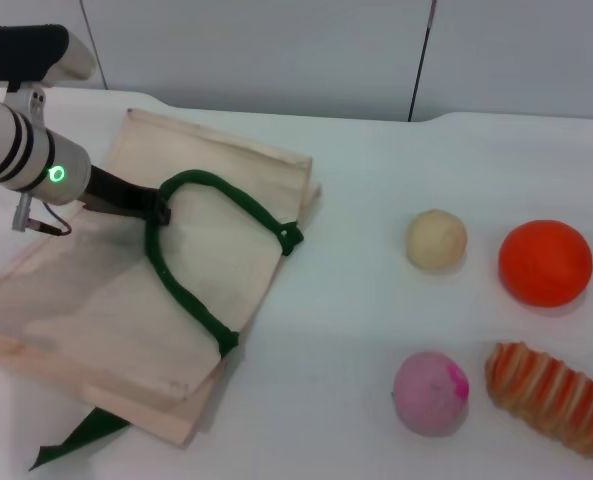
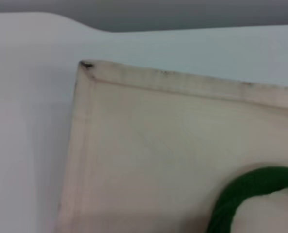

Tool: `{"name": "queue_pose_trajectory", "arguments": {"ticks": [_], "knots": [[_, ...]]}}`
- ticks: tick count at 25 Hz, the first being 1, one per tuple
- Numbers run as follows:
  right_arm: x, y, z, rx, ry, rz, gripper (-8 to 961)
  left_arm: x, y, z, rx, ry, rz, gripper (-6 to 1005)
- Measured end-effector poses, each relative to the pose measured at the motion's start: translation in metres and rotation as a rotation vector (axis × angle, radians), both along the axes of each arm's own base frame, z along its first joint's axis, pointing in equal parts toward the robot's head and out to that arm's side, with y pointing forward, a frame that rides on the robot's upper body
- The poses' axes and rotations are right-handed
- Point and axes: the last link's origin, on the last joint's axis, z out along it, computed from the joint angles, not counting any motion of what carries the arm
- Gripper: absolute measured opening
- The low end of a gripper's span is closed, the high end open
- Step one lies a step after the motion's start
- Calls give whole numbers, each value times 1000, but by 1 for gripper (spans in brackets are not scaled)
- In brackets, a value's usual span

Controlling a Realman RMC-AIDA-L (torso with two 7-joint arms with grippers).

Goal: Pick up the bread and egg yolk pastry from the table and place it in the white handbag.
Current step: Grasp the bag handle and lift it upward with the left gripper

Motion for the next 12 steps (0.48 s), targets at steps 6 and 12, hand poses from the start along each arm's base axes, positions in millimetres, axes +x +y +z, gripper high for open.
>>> {"name": "queue_pose_trajectory", "arguments": {"ticks": [6, 12], "knots": [[4, -3, 1, 0, -6, -9, 706, 16, -5, 23, 71, -166, -96, 99], [2, -6, 3, -52, -7, 49, 705, 31, -27, 56, 131, -386, -257, 99]]}}
